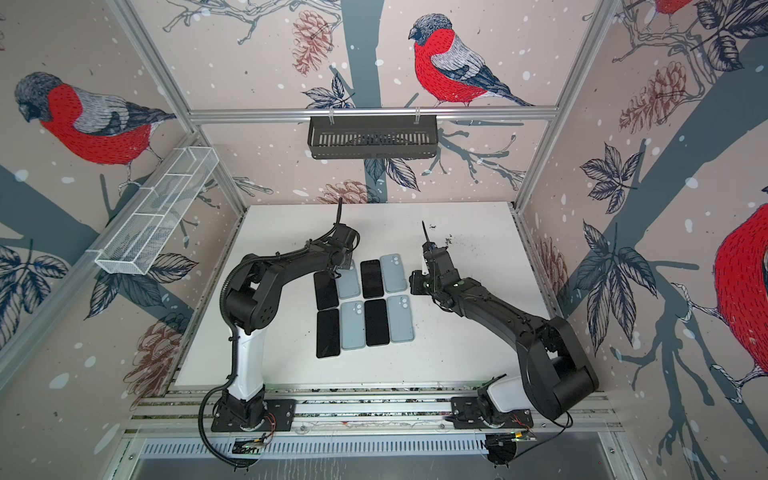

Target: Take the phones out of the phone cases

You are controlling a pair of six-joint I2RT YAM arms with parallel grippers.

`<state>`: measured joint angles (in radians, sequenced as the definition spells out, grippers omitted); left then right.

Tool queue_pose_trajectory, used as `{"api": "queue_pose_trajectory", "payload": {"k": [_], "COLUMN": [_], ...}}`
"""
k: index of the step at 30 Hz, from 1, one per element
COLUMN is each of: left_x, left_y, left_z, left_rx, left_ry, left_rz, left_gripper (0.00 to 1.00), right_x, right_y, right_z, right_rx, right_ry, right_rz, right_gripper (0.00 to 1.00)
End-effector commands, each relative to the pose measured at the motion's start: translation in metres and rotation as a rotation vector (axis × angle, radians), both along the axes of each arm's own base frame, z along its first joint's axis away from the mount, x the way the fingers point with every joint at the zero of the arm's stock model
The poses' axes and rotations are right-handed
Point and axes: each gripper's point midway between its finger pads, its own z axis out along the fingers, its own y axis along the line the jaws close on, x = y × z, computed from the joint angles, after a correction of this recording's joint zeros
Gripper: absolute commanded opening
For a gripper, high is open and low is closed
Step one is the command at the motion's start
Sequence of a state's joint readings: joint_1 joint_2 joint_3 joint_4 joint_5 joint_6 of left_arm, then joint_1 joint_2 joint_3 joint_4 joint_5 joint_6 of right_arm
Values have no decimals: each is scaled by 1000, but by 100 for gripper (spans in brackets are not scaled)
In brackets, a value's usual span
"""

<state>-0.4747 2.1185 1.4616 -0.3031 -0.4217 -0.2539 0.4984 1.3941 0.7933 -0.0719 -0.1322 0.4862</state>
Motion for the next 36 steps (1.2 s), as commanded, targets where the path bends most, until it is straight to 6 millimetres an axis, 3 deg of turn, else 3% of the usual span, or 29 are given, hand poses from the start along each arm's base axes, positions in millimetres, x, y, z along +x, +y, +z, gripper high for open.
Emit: {"api": "queue_pose_trajectory", "payload": {"k": [1,13,17,20,25,29,32,36], "left_x": [6,-6,-6,1,6,-12,-40,-79], "left_y": [-4,-36,-28,-16,-9,22,55,85], "left_z": [-1,-13,-10,5,56,80,73,48], "left_rx": [-15,-76,-46,-34,-46,-84,-97,-119], "left_ry": [-9,9,-1,-30,-132,-165,-141,-73], "left_rz": [-9,-94,-54,-13,15,93,153,211], "left_gripper": [25,23,24,31,47,51,46,26], "right_x": [-3,-9,-9,-9,-9,-11,-13,-15], "right_y": [-3,-7,-10,-13,-15,-14,-12,-10], "right_z": [3,-4,-6,-5,-1,1,5,11], "right_rx": [-20,-19,-18,-17,0,12,28,43], "right_ry": [-15,-5,-2,-7,-18,-19,-26,-37], "right_rz": [4,7,3,-6,-13,-9,-1,5], "right_gripper": [25,25,25,25,26,26,26,26]}}
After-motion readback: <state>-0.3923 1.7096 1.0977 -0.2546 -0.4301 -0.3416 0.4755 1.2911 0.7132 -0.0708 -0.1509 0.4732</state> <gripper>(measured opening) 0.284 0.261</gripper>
